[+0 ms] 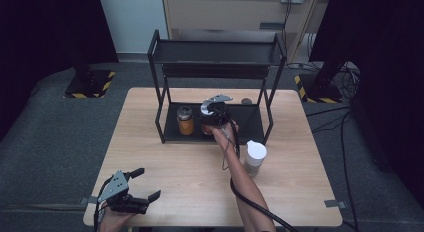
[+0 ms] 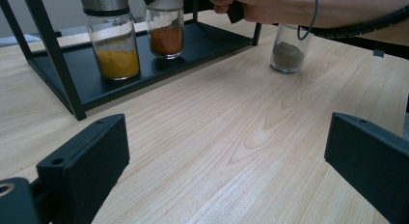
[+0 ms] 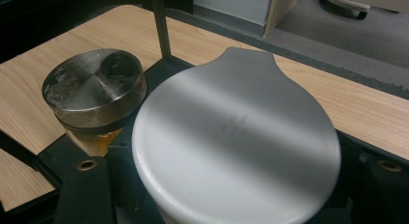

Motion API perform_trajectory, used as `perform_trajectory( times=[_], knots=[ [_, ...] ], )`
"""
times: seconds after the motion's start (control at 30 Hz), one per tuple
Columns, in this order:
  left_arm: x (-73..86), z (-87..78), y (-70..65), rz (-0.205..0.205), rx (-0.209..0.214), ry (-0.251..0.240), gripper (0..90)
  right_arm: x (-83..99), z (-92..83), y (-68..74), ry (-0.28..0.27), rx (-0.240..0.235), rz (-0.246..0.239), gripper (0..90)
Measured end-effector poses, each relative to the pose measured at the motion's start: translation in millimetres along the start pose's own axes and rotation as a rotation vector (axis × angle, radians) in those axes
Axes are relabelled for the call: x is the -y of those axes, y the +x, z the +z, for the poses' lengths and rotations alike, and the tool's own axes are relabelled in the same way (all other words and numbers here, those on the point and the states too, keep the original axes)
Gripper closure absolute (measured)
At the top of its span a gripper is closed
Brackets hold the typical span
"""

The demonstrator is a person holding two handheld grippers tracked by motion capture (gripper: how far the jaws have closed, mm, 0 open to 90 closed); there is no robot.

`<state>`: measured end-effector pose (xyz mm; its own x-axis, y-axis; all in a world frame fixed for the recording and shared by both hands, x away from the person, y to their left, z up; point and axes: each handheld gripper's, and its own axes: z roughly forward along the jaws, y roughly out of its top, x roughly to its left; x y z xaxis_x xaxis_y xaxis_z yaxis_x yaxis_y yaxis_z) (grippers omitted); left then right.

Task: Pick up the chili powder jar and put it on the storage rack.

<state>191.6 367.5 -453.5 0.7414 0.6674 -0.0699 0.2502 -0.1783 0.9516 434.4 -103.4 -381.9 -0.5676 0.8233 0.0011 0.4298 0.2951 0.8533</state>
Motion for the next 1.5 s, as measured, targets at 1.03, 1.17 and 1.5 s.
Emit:
perform_trajectory(
  times=[1.03,1.17,1.5],
  knots=[
    [-0.4,0.5,-0.5,0.004,0.002,0.001,1.2,6.3,0.4,-4.5,-0.014,0.012,0.034,18.2],
    [-0.4,0.9,-0.6,0.003,0.003,0.002,1.2,4.2,-4.6,-5.1,-0.033,0.008,0.041,12.0],
    [-0.7,0.8,-0.5,0.007,0.003,0.003,1.3,-12.2,-23.6,-6.7,-0.064,-0.008,0.024,8.1]
  ],
)
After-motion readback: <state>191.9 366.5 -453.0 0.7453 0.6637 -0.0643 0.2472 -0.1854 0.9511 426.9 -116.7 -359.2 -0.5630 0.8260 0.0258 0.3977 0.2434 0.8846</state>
